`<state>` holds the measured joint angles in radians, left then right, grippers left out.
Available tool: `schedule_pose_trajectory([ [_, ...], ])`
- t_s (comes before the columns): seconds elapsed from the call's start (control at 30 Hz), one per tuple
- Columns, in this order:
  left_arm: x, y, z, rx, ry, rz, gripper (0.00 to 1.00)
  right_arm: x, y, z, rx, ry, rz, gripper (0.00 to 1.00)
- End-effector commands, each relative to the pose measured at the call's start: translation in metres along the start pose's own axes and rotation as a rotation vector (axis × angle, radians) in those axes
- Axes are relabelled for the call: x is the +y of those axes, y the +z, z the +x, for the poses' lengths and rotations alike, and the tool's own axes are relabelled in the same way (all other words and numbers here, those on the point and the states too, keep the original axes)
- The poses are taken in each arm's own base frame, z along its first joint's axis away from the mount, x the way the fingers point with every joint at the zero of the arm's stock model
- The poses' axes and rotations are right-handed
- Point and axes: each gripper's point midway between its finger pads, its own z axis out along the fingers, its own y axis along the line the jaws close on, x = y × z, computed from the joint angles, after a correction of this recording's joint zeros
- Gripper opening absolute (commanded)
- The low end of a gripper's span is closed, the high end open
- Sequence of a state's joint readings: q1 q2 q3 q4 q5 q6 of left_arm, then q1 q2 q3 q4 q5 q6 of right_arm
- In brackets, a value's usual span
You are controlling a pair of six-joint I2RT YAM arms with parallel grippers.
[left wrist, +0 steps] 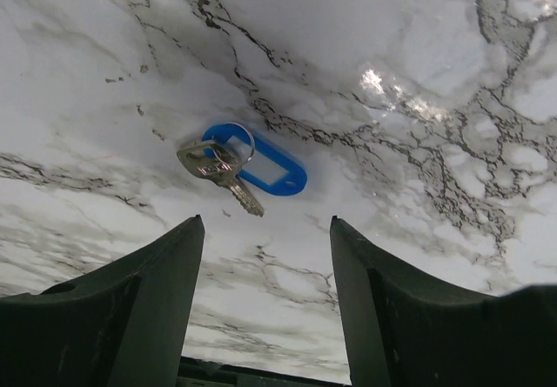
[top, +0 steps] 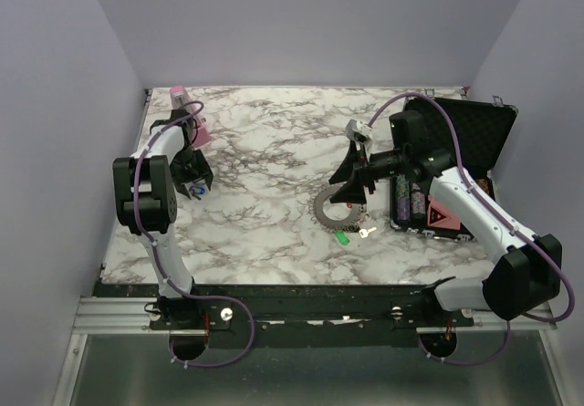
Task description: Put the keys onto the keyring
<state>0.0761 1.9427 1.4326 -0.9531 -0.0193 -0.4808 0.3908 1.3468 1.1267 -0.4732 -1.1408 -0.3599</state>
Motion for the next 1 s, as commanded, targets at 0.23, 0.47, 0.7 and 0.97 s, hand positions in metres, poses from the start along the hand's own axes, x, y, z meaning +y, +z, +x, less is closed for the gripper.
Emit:
schedule_pose_trajectory([
  [0.23, 0.016, 0.001, -0.004, 0.075, -0.07, -0.117, 0.67, 0.013, -0.005, -0.01, -0.018, -0.036, -0.032, 0.7],
  [0.47, 0.01, 0.003, -0.013, 0.09, -0.06, -0.108, 0.5, 0.014, -0.005, -0.01, -0.016, -0.04, -0.035, 0.7],
  [0.7, 0.01, 0.005, -0.02, 0.091, -0.047, -0.126, 0.52, 0.015, -0.005, -0.01, -0.016, -0.04, -0.041, 0.7],
  [0.97, 0.021, 0.005, -0.028, 0.084, -0.019, -0.257, 0.52, 0.018, -0.007, -0.013, -0.018, -0.051, -0.042, 0.7],
])
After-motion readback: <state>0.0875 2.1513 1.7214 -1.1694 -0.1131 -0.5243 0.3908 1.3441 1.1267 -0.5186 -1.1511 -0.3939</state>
